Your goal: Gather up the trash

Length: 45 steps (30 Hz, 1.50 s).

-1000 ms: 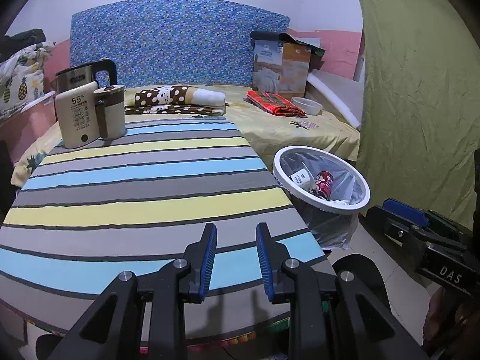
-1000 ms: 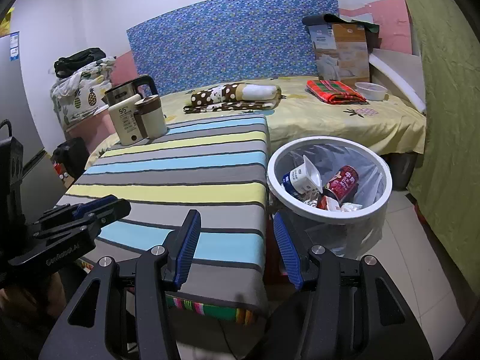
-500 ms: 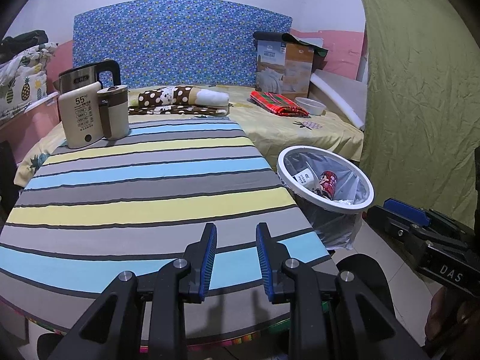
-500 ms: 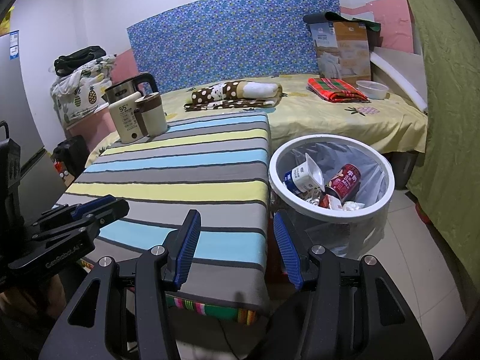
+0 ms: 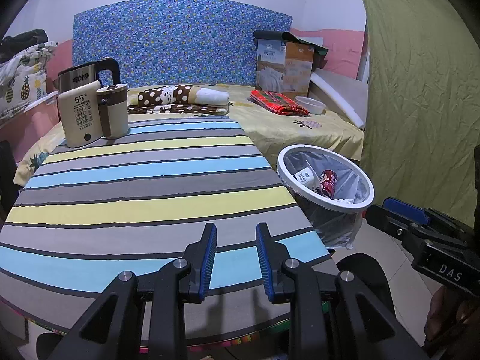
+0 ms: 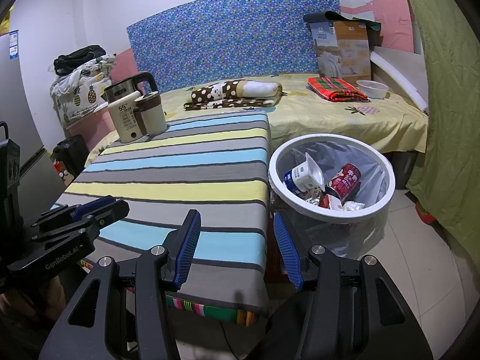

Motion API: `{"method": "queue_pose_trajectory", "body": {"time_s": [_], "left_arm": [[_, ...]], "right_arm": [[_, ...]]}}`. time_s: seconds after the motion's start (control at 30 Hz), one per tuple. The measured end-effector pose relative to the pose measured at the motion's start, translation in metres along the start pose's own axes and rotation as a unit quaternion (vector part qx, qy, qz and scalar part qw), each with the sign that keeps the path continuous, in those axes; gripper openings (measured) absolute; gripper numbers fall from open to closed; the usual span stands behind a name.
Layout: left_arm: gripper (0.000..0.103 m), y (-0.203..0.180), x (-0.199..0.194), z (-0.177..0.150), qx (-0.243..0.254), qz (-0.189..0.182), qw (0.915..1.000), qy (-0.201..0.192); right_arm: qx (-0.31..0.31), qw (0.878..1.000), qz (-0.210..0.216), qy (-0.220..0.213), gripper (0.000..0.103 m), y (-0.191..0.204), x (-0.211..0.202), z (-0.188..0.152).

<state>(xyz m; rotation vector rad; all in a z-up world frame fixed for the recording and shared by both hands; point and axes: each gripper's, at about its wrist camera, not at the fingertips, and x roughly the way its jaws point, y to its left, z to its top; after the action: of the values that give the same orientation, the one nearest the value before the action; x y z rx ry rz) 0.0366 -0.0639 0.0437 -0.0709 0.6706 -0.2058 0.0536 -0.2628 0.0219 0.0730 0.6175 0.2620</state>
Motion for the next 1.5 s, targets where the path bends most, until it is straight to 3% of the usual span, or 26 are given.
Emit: {"method": "queue_pose_trajectory", "body": {"time_s": [1.5], "left_arm": [[0.027, -0.003, -0.0012, -0.0016, 0.005, 0.009, 0.9999, -0.002]], "right_arm": [[-0.005, 1.0, 0.002, 0.001, 0.053, 0.002, 0.0016, 0.0008]]}}
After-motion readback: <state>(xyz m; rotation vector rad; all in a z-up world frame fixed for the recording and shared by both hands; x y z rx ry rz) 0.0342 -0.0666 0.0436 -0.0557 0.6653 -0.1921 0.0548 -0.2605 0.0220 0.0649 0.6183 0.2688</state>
